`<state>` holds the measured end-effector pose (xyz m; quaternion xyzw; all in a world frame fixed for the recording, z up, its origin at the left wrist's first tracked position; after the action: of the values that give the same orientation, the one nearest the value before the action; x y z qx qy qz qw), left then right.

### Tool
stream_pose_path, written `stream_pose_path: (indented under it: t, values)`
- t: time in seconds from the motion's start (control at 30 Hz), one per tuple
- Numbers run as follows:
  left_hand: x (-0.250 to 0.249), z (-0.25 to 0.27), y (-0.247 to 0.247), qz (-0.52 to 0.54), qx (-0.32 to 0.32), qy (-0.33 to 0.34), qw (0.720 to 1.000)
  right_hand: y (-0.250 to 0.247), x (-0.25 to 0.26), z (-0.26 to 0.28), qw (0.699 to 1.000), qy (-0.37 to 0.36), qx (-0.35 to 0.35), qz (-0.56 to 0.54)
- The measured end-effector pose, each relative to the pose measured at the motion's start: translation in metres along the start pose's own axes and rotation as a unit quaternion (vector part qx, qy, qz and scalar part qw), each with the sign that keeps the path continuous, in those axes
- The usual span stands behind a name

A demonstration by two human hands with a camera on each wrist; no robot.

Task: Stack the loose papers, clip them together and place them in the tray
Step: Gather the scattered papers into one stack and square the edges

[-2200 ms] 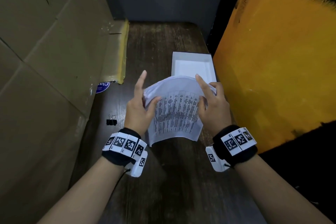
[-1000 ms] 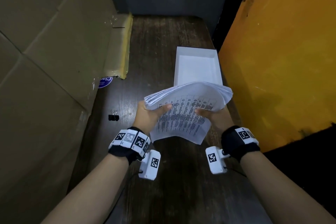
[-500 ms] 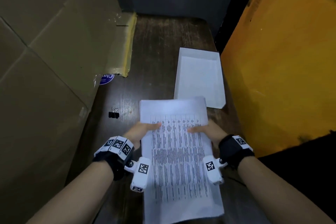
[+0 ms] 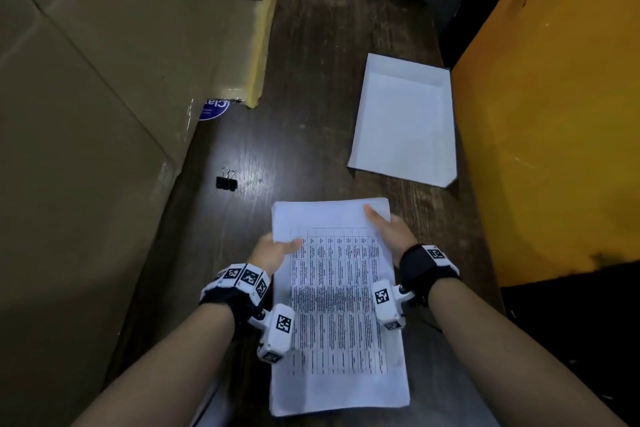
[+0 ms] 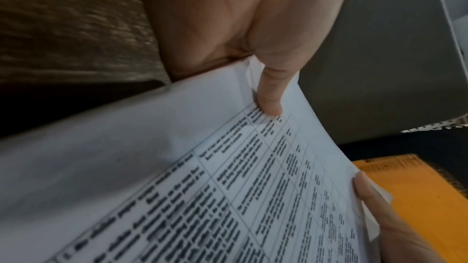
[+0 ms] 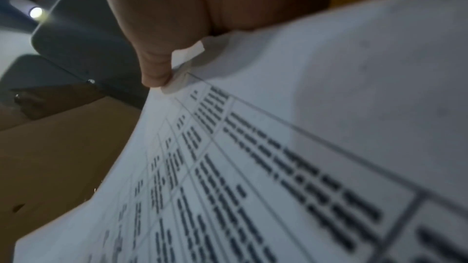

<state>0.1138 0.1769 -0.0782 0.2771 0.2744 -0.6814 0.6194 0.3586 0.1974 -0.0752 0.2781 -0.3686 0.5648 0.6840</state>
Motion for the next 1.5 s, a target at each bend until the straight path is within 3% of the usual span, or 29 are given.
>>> stream_pose_path:
  t: [0.13,0.3,0.4,0.53,0.8,1.03,1.37,1.5]
  values:
    - [-0.007,-0.001,-0.002,0.029,0.057,-0.006,0.998,0.003,0.0,-0.007,1.0,0.001,0.008,0.014]
    - [-0.038,-0.007,-0.005,0.117,0.117,0.053,0.985,0.005,0.007,-0.008,0.999,-0.001,0.054,0.005]
    - [-0.055,-0.009,-0.001,0.18,0.164,0.092,0.965,0.011,0.019,-0.003,0.994,-0.022,0.101,-0.019]
    - [-0.058,-0.011,0.003,0.196,0.175,0.103,0.96,0.016,0.036,0.004,0.982,-0.045,0.161,-0.083]
    - [-0.049,-0.016,0.001,0.213,0.112,0.102,0.965,0.012,0.04,0.001,0.988,-0.1,0.112,-0.043]
    - [-0.045,-0.017,-0.006,0.155,-0.001,0.131,0.979,0.019,0.045,0.002,0.989,-0.117,0.093,0.011]
    - [-0.035,-0.011,-0.022,0.102,-0.038,0.117,0.987,0.032,0.047,-0.005,0.998,-0.035,0.059,-0.011]
    - [-0.017,-0.009,-0.045,0.063,-0.108,0.116,0.985,0.06,0.053,-0.017,0.989,-0.058,0.069,0.114]
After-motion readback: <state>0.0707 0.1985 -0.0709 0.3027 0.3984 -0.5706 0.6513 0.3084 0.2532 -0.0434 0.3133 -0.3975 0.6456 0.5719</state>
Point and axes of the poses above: each hand's wrist, its own z-axis away from the middle knuckle, its own y-axis out of the palm, x = y × z, the point moved 6 cm from there along -z, towards the middle knuckle, and after that the axes turned 2 degrees about -x, right-handed, at the moved point
